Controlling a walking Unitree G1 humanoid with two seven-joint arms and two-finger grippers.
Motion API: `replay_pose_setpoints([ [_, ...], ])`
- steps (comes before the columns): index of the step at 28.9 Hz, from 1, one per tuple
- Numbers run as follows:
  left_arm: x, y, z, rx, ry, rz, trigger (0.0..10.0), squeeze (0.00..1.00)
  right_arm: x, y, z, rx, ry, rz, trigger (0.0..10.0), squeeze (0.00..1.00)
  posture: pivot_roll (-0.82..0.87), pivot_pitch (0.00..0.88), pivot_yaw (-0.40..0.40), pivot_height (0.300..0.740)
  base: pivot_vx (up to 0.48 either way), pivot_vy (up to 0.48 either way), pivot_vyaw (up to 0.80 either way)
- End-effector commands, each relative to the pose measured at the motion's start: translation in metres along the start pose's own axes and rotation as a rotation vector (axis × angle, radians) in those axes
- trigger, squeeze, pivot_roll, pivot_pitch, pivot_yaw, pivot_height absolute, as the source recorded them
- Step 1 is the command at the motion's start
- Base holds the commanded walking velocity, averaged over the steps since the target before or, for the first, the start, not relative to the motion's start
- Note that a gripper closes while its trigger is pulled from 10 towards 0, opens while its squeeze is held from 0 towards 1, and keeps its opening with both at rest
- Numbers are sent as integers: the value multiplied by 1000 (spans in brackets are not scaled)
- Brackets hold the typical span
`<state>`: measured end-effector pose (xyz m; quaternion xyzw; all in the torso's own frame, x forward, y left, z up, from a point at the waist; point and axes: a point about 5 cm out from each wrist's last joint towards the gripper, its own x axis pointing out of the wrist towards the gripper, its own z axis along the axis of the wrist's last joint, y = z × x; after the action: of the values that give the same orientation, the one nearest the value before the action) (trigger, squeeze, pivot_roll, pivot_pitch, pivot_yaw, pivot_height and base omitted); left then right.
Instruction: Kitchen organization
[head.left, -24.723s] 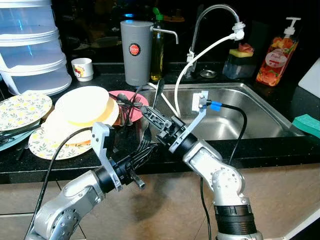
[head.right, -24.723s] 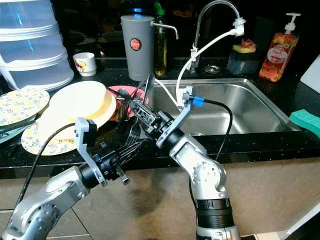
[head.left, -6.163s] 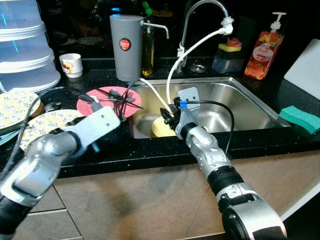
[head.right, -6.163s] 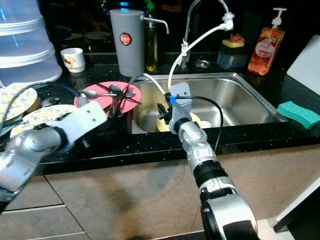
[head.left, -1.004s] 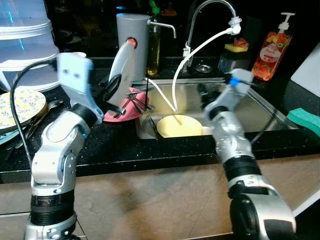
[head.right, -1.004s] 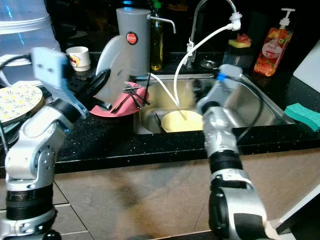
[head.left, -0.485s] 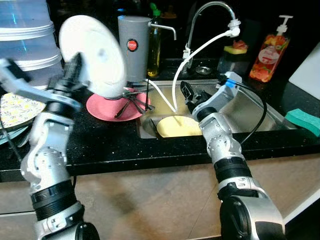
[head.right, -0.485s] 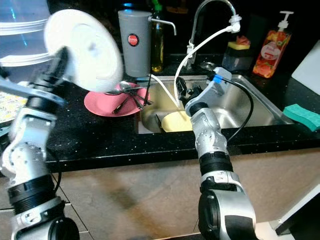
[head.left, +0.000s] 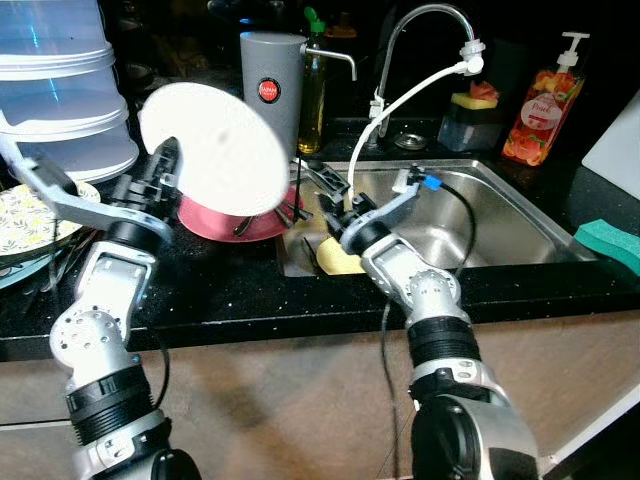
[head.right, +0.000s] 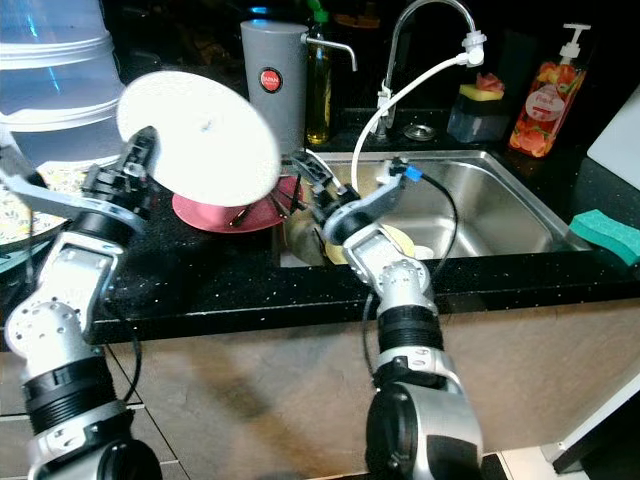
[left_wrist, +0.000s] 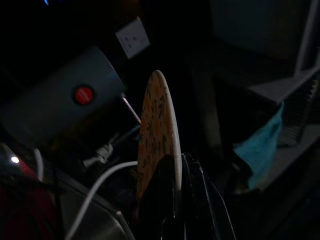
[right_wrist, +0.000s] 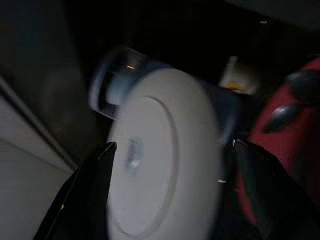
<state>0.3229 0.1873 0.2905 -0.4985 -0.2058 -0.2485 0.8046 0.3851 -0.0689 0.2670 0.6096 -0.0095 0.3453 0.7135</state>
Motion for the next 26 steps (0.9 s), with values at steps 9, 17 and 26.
replay_pose_setpoints([
  [9,-2,-3,-11,-119,48,-32,0,0,-6,17,-1,56,81,120,10000,0,87,32,-22,740,0,0,0],
  [17,-1,-13,-3,-178,6,-112,0,0,-9,7,-2,-90,91,22,10000,0,83,18,-21,740,0,0,0],
  [26,-4,-18,-1,-200,3,-145,0,0,-11,-2,3,-241,37,-65,10000,0,82,13,-20,740,0,0,0],
])
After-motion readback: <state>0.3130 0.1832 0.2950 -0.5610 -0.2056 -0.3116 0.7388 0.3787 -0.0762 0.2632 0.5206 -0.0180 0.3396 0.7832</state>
